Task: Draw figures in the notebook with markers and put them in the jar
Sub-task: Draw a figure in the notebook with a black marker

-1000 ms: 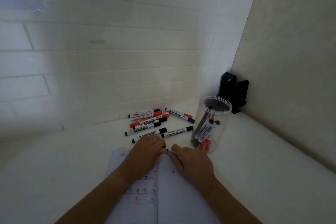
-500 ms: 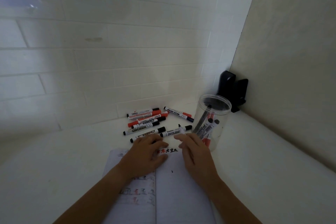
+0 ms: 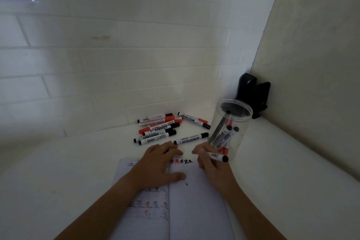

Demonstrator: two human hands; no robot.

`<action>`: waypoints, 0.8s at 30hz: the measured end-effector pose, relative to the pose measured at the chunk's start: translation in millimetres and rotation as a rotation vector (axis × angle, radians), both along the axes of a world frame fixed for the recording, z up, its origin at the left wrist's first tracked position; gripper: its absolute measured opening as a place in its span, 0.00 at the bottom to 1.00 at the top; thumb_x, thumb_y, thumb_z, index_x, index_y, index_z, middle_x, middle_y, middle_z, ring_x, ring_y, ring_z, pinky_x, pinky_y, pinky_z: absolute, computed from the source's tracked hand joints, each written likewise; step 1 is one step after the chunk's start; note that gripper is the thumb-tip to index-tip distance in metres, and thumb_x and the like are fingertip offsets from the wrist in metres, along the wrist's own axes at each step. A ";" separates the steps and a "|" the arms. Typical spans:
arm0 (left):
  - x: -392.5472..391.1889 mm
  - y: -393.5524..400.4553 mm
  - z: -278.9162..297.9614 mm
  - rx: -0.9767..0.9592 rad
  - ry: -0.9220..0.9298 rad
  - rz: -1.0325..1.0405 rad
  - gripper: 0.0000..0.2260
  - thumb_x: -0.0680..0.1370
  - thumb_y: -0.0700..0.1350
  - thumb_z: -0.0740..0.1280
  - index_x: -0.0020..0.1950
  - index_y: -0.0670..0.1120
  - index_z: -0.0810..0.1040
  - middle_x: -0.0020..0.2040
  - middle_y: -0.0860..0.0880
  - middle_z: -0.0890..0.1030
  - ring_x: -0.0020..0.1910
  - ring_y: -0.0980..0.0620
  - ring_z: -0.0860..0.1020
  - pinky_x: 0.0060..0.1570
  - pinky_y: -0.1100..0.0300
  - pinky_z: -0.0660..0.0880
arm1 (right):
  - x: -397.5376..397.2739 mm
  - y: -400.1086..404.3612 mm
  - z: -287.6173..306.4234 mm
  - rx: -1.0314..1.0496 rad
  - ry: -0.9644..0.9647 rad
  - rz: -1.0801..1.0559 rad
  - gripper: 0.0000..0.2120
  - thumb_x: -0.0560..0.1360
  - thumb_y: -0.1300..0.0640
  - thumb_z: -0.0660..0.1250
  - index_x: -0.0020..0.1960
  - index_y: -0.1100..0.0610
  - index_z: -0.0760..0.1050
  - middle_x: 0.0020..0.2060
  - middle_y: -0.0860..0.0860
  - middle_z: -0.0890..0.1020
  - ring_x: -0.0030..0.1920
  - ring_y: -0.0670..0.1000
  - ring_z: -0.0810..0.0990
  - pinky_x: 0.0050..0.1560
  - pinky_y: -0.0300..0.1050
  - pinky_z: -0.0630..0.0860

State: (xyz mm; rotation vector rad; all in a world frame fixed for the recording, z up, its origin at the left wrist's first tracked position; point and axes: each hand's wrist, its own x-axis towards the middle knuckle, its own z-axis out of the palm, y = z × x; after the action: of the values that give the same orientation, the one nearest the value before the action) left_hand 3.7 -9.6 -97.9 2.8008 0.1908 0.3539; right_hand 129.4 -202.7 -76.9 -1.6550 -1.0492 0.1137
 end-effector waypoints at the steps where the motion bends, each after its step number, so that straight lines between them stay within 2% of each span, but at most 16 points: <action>1: 0.0 -0.2 0.6 -0.001 0.001 -0.001 0.34 0.72 0.77 0.57 0.74 0.62 0.65 0.77 0.59 0.61 0.75 0.60 0.58 0.75 0.56 0.53 | 0.9 -0.7 -0.2 -0.005 0.061 -0.008 0.10 0.85 0.53 0.60 0.50 0.52 0.79 0.30 0.51 0.76 0.29 0.45 0.72 0.32 0.38 0.70; 4: 0.0 -0.2 1.1 -0.003 0.001 -0.003 0.34 0.72 0.77 0.57 0.74 0.62 0.65 0.77 0.59 0.62 0.75 0.59 0.59 0.76 0.54 0.54 | 2.4 -1.2 0.9 -0.043 0.190 -0.040 0.02 0.82 0.60 0.67 0.52 0.54 0.77 0.32 0.54 0.81 0.25 0.49 0.74 0.26 0.40 0.71; 6: -0.2 -0.2 1.5 -0.006 0.009 0.003 0.34 0.72 0.77 0.57 0.74 0.62 0.65 0.77 0.59 0.62 0.75 0.59 0.60 0.76 0.53 0.55 | 3.6 -0.2 1.0 -0.126 0.203 -0.129 0.04 0.80 0.60 0.70 0.47 0.55 0.78 0.28 0.49 0.80 0.23 0.41 0.75 0.26 0.33 0.72; 7: -0.1 -0.3 1.7 -0.007 0.010 0.005 0.34 0.72 0.77 0.57 0.73 0.62 0.65 0.77 0.59 0.62 0.75 0.60 0.60 0.76 0.53 0.55 | 4.1 0.1 1.8 -0.158 0.198 -0.158 0.05 0.80 0.59 0.70 0.46 0.56 0.79 0.27 0.49 0.80 0.23 0.41 0.76 0.26 0.33 0.72; 10: -0.5 -1.3 3.1 -0.004 0.009 0.009 0.34 0.72 0.76 0.58 0.73 0.62 0.65 0.77 0.59 0.62 0.74 0.60 0.60 0.75 0.54 0.55 | 2.6 -1.6 5.3 -0.139 0.165 -0.184 0.10 0.80 0.53 0.71 0.44 0.58 0.78 0.27 0.58 0.81 0.20 0.53 0.76 0.22 0.42 0.73; 11: -0.8 -1.5 3.9 -0.010 0.007 0.007 0.33 0.72 0.76 0.58 0.73 0.62 0.66 0.76 0.59 0.62 0.74 0.60 0.60 0.75 0.54 0.55 | 2.1 -2.6 5.8 -0.131 0.170 -0.197 0.11 0.80 0.53 0.71 0.43 0.59 0.77 0.26 0.59 0.81 0.19 0.55 0.75 0.21 0.43 0.73; 17: -2.0 -2.6 6.7 -0.039 -0.006 0.001 0.34 0.71 0.76 0.60 0.73 0.61 0.67 0.75 0.59 0.64 0.73 0.59 0.62 0.73 0.58 0.54 | -1.3 -1.6 7.0 -0.170 0.186 -0.230 0.11 0.81 0.57 0.69 0.42 0.61 0.75 0.23 0.58 0.79 0.17 0.52 0.73 0.22 0.41 0.73; 24: -2.0 -3.0 8.0 -0.034 0.006 0.001 0.34 0.72 0.75 0.61 0.73 0.61 0.67 0.76 0.58 0.63 0.73 0.58 0.62 0.73 0.58 0.53 | -2.4 -1.4 8.2 -0.165 0.178 -0.232 0.10 0.81 0.58 0.69 0.43 0.62 0.75 0.23 0.58 0.79 0.18 0.53 0.74 0.22 0.42 0.74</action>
State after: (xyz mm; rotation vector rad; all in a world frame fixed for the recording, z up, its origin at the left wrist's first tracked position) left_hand 1.7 -12.6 -89.9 2.7689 0.1977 0.3395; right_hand 127.0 -204.1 -68.7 -1.8669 -0.7237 0.1948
